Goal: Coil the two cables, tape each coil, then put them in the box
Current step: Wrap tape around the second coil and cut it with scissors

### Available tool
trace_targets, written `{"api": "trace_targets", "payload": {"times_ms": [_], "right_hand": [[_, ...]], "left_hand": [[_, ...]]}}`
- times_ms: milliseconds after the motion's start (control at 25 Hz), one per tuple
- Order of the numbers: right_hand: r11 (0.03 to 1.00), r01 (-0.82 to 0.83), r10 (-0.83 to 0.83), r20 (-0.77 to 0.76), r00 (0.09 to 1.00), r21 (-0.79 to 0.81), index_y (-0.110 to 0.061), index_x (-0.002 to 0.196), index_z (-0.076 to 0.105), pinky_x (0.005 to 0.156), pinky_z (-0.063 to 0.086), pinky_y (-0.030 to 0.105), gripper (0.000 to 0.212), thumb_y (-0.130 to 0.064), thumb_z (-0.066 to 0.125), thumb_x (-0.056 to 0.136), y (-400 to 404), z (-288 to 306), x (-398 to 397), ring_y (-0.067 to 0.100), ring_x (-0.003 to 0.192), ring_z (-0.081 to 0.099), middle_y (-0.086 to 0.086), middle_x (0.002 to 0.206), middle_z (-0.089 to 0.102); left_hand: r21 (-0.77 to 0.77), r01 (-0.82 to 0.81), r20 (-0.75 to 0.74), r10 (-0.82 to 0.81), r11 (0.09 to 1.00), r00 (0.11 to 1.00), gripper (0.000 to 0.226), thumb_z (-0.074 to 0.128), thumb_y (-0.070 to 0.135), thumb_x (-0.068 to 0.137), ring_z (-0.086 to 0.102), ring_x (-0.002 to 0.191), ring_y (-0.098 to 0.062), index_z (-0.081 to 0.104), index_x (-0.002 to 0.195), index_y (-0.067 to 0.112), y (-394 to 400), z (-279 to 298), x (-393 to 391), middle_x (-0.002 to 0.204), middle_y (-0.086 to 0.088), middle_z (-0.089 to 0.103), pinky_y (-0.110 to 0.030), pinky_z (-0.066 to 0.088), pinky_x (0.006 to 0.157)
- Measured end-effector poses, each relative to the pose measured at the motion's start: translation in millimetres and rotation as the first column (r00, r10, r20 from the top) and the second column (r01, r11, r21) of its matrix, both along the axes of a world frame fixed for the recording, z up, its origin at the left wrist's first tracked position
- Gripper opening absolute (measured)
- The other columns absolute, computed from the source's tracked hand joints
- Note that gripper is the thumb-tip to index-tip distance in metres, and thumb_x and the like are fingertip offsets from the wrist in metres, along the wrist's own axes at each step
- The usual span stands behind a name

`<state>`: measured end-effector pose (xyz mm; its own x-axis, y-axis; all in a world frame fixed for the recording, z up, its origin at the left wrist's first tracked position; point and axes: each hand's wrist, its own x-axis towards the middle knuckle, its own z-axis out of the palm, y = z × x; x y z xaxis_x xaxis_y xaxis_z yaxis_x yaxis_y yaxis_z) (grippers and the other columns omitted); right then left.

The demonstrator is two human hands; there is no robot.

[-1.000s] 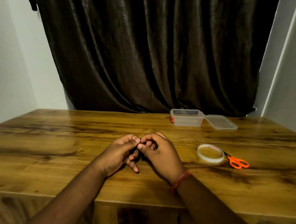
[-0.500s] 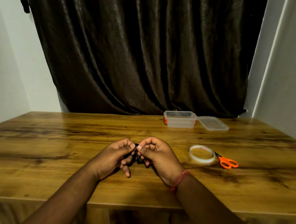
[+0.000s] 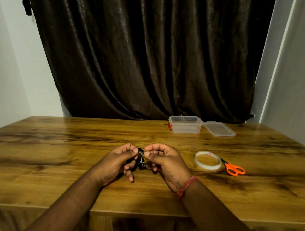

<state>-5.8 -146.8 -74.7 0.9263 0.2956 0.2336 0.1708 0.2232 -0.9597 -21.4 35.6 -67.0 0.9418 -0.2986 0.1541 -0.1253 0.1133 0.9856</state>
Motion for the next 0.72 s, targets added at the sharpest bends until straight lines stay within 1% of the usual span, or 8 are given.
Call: {"api": "trace_targets", "payload": {"times_ms": [80, 160, 280, 360, 480, 560, 640, 720], "right_hand": [[0.999, -0.004, 0.003, -0.01, 1.0, -0.053, -0.01, 0.091, 0.07, 0.046, 0.036, 0.026, 0.01, -0.002, 0.066, 0.089, 0.4, -0.7, -0.8, 0.012, 0.053, 0.048, 0.004, 0.065, 0.057], [0.996, 0.01, -0.013, -0.035, 0.999, -0.092, -0.01, 0.088, 0.069, 0.046, 0.038, 0.028, 0.009, -0.003, 0.064, 0.091, 0.7, -0.8, -1.6, 0.014, 0.053, 0.049, 0.006, 0.065, 0.057], [0.996, 0.039, -0.046, -0.091, 0.995, -0.081, -0.009, 0.084, 0.066, 0.046, 0.043, 0.028, 0.013, -0.002, 0.06, 0.093, 0.7, 0.2, -1.9, 0.016, 0.054, 0.051, 0.009, 0.069, 0.056], [0.997, 0.06, -0.065, -0.117, 0.991, -0.048, -0.009, 0.086, 0.063, 0.046, 0.047, 0.028, 0.013, -0.003, 0.057, 0.096, 0.9, 1.8, -2.5, 0.017, 0.055, 0.055, 0.011, 0.072, 0.058], [0.984, 0.147, -0.13, -0.159, 0.979, 0.102, -0.006, 0.088, 0.059, 0.047, 0.051, 0.029, 0.013, -0.002, 0.052, 0.098, -4.2, 6.8, -1.9, 0.015, 0.057, 0.06, 0.01, 0.087, 0.063], [0.973, 0.123, -0.091, -0.17, 0.981, 0.194, -0.005, 0.089, 0.056, 0.049, 0.054, 0.029, 0.011, -0.001, 0.05, 0.098, -6.3, 9.2, -3.6, 0.018, 0.062, 0.066, 0.013, 0.103, 0.065], [0.975, 0.05, -0.015, -0.16, 0.987, 0.216, -0.003, 0.09, 0.054, 0.056, 0.058, 0.033, 0.01, -0.001, 0.05, 0.098, -5.0, 9.6, -6.2, 0.02, 0.068, 0.069, 0.017, 0.117, 0.064], [0.984, 0.033, -0.009, -0.134, 0.991, 0.173, -0.003, 0.089, 0.055, 0.064, 0.059, 0.034, 0.011, -0.001, 0.05, 0.098, -3.8, 8.0, -6.5, 0.019, 0.068, 0.067, 0.016, 0.118, 0.066]], "left_hand": [[0.0, 0.005, 0.003, -0.005, 1.0, 1.0, 0.017, 0.058, 0.022, 0.087, 0.037, 0.045, -0.009, 0.051, 0.091, 0.006, 0.7, -0.2, 0.2, 0.055, 0.0, 0.043, -0.032, 0.051, 0.043], [0.009, 0.022, 0.006, -0.022, 1.0, 1.0, 0.018, 0.059, 0.021, 0.089, 0.037, 0.044, -0.009, 0.05, 0.091, 0.005, 0.2, 0.5, -0.9, 0.055, 0.002, 0.044, -0.032, 0.051, 0.043], [0.028, 0.061, -0.012, -0.061, 0.998, 0.998, 0.021, 0.056, 0.023, 0.094, 0.037, 0.044, -0.009, 0.05, 0.093, 0.004, -2.9, 1.2, -2.7, 0.055, 0.001, 0.042, -0.032, 0.052, 0.044], [0.026, 0.069, -0.029, -0.068, 0.997, 0.997, 0.021, 0.05, 0.024, 0.094, 0.037, 0.046, -0.008, 0.051, 0.096, 0.002, -5.6, 1.4, -3.3, 0.058, 0.001, 0.045, -0.032, 0.053, 0.044], [0.001, 0.046, -0.034, -0.046, 0.999, 0.998, 0.024, 0.049, 0.024, 0.092, 0.037, 0.048, -0.01, 0.053, 0.098, 0.001, -6.0, 1.9, -3.3, 0.063, 0.0, 0.049, -0.032, 0.053, 0.043], [0.046, 0.049, -0.007, -0.049, 0.998, 0.999, 0.023, 0.05, 0.023, 0.091, 0.038, 0.046, -0.009, 0.052, 0.098, 0.001, -6.8, 1.1, -3.6, 0.057, 0.003, 0.047, -0.032, 0.053, 0.044], [0.106, 0.051, 0.021, -0.054, 0.993, 0.998, 0.019, 0.049, 0.019, 0.093, 0.038, 0.047, -0.009, 0.052, 0.099, 0.001, -10.4, -0.8, -4.4, 0.055, 0.005, 0.047, -0.032, 0.053, 0.044], [0.173, 0.033, 0.055, -0.043, 0.984, 0.998, 0.013, 0.044, 0.013, 0.1, 0.038, 0.048, -0.008, 0.052, 0.099, 0.003, -15.5, -3.2, -5.7, 0.055, 0.006, 0.047, -0.03, 0.052, 0.045]]}}
